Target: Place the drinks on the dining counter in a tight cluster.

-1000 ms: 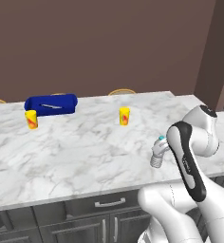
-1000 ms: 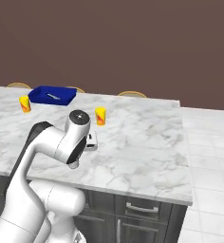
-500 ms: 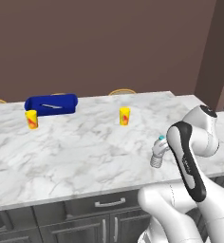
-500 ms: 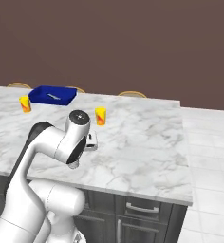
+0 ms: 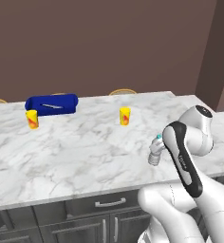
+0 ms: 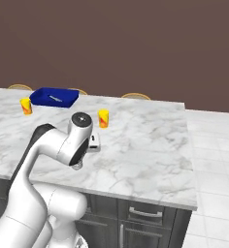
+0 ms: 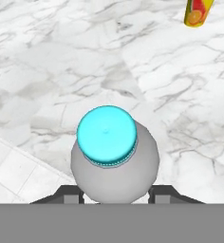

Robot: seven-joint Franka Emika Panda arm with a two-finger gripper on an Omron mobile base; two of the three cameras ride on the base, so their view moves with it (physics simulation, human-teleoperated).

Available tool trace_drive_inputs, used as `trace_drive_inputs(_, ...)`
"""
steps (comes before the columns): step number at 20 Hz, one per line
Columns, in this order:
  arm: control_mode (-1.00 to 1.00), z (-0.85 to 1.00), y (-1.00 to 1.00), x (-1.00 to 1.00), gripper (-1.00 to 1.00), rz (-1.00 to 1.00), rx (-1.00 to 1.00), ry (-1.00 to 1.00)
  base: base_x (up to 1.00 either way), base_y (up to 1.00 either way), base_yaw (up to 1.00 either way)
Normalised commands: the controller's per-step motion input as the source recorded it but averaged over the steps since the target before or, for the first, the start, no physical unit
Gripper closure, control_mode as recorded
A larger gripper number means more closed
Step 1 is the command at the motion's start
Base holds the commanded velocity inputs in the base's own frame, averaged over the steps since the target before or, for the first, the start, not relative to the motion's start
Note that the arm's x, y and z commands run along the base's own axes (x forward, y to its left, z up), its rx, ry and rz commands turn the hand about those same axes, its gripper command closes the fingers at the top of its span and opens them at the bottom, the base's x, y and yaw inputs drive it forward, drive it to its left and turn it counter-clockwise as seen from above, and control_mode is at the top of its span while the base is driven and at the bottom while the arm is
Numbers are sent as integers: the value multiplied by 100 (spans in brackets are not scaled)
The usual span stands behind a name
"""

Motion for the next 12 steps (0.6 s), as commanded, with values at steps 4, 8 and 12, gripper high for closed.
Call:
trace_drive_inputs(4, -100, -6, 0, 34, 100, 0, -2, 0, 0, 0, 0)
trace_drive_inputs(8, -100, -11, 0, 35, 100, 0, -4, 0, 0, 0, 0)
trace_drive_inputs(12, -100, -15, 2, 35, 100, 0, -6, 0, 0, 0, 0)
